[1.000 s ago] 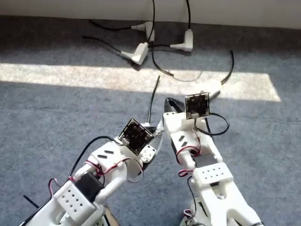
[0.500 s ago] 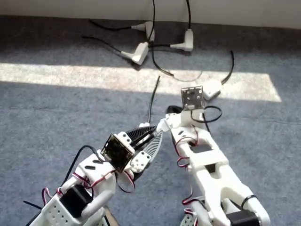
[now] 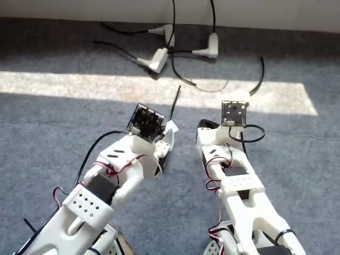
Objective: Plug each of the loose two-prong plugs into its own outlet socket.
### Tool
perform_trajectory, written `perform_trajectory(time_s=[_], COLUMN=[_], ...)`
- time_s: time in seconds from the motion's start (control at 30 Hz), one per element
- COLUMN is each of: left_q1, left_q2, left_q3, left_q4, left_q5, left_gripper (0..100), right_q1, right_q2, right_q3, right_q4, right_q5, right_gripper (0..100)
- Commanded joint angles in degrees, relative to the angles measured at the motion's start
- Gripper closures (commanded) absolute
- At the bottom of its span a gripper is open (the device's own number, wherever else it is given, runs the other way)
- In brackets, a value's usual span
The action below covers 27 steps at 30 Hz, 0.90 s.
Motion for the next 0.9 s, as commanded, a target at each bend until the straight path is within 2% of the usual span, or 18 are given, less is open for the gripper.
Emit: perform_trajectory(time_s=[0.0, 0.23, 0.43, 0.5, 0.6, 0.77, 0.87], left_q1=[-3.2, -3.5, -3.0, -3.0, -3.1, -3.5, -3.1], left_q2=[11.7, 29.3, 41.9, 43.0, 42.7, 40.5, 40.4], left_q3=[-16.5, -37.4, -43.3, -43.4, -46.5, -53.1, -53.8], left_q4=[9.6, 27.3, 30.8, 31.6, 37.1, 48.1, 51.9], left_q5=[6.4, 8.8, 9.0, 9.0, 9.2, 22.8, 28.6], left_gripper=[99, 99, 99, 99, 99, 99, 99], right_q1=[0.7, 0.7, 0.7, 0.7, 0.7, 0.7, 0.8], right_q2=[-1.6, 5.7, 6.7, 6.6, 6.6, 6.5, 6.5], right_q3=[-0.3, -0.7, -1.1, -1.1, -1.1, -1.1, -1.1], right_q4=[0.0, -6.5, -6.5, -6.5, -6.5, -6.5, -6.5], right_q5=[-1.1, -1.1, -1.3, -1.4, -1.4, -1.4, -1.4], right_gripper=[99.2, 99.2, 99.2, 99.2, 99.2, 99.2, 99.2])
